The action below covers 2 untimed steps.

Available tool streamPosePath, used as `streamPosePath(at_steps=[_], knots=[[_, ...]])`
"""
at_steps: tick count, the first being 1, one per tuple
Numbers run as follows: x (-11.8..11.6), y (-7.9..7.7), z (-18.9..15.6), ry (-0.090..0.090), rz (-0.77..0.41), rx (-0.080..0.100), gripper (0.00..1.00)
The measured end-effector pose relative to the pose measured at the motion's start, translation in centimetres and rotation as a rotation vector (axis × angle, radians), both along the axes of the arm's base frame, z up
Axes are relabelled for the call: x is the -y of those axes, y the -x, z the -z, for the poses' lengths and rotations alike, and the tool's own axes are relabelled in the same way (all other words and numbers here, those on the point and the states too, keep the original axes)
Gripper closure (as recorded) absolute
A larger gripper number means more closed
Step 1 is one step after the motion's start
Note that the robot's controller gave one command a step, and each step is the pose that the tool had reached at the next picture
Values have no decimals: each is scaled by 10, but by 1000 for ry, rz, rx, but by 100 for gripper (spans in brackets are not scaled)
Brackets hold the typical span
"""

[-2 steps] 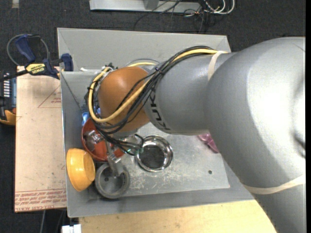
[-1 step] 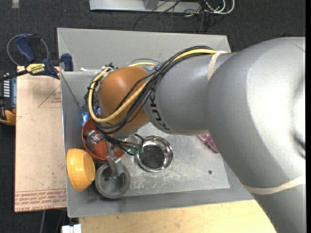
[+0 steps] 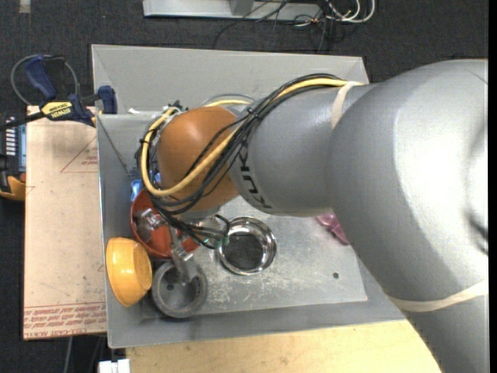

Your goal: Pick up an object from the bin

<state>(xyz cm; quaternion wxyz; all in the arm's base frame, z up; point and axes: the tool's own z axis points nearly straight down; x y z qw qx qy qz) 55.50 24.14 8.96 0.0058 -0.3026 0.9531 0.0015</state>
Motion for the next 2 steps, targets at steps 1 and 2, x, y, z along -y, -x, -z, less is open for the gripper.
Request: streamPosePath(at_steps=[1, 2], knots=[[0, 0, 0, 0, 0, 0, 0], [-3, 12, 10, 8, -232, 19, 0]])
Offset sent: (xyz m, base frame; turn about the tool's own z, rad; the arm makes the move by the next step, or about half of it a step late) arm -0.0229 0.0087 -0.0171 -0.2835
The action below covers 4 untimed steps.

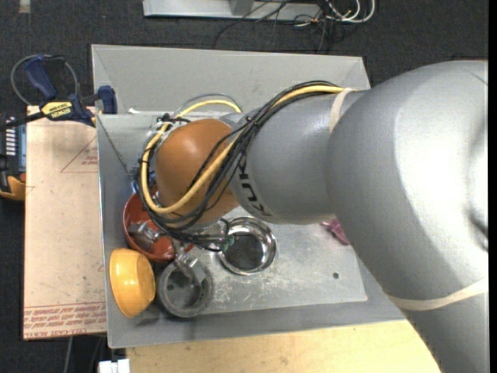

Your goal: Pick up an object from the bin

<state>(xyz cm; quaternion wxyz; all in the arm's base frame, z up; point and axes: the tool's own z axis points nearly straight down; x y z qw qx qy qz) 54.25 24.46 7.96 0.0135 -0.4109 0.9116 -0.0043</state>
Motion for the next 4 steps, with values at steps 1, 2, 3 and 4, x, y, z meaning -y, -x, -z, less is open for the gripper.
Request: streamPosePath(at_steps=[1, 2, 3, 4], knots=[[4, 5, 3, -2, -41, 9, 0], [5, 5, 3, -2, -41, 8, 0], [10, -2, 8, 11, -60, 0, 100], [11, -2, 8, 11, -59, 0, 100]])
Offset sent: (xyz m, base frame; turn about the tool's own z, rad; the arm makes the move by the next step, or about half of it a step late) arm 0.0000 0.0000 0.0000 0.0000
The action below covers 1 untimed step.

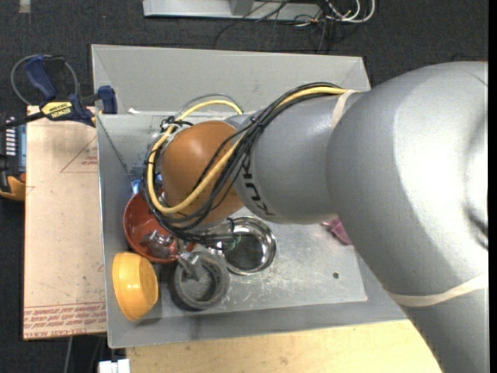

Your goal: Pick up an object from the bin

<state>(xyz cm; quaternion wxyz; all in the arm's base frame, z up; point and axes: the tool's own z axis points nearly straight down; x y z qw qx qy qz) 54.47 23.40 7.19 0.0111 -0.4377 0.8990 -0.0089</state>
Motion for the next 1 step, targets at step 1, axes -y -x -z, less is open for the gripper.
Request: streamPosePath(at_steps=[1], knots=[[1, -2, 0, 9, -1, -8, 100]])
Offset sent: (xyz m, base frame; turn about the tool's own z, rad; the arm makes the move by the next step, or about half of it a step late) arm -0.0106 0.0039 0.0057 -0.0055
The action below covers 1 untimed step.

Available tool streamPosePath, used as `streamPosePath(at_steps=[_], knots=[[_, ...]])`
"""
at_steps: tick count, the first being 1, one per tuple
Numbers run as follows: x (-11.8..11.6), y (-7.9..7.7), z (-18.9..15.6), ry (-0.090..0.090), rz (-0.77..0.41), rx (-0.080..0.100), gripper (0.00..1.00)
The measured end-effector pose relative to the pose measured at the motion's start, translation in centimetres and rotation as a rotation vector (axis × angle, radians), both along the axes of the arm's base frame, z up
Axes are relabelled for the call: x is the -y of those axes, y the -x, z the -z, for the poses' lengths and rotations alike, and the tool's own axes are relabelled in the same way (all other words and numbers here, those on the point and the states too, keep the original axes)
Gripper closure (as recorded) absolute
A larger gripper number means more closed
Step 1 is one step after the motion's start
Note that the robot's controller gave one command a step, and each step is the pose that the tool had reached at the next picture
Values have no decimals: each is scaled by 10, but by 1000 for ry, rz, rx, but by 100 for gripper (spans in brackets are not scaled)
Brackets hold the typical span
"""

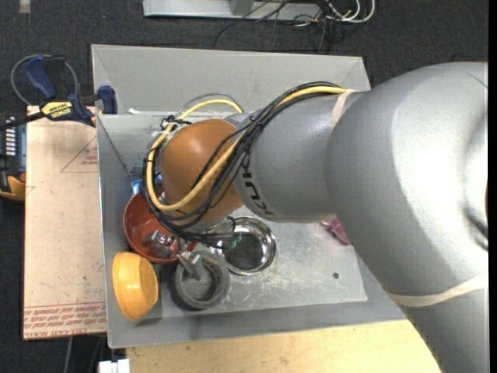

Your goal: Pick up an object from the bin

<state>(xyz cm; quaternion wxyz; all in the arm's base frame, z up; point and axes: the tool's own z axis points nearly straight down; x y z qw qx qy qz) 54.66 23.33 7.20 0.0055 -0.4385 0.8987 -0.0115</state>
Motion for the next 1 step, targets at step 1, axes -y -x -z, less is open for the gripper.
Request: streamPosePath(at_steps=[1], knots=[[1, 9, -6, -3, 4, 11, 100]])
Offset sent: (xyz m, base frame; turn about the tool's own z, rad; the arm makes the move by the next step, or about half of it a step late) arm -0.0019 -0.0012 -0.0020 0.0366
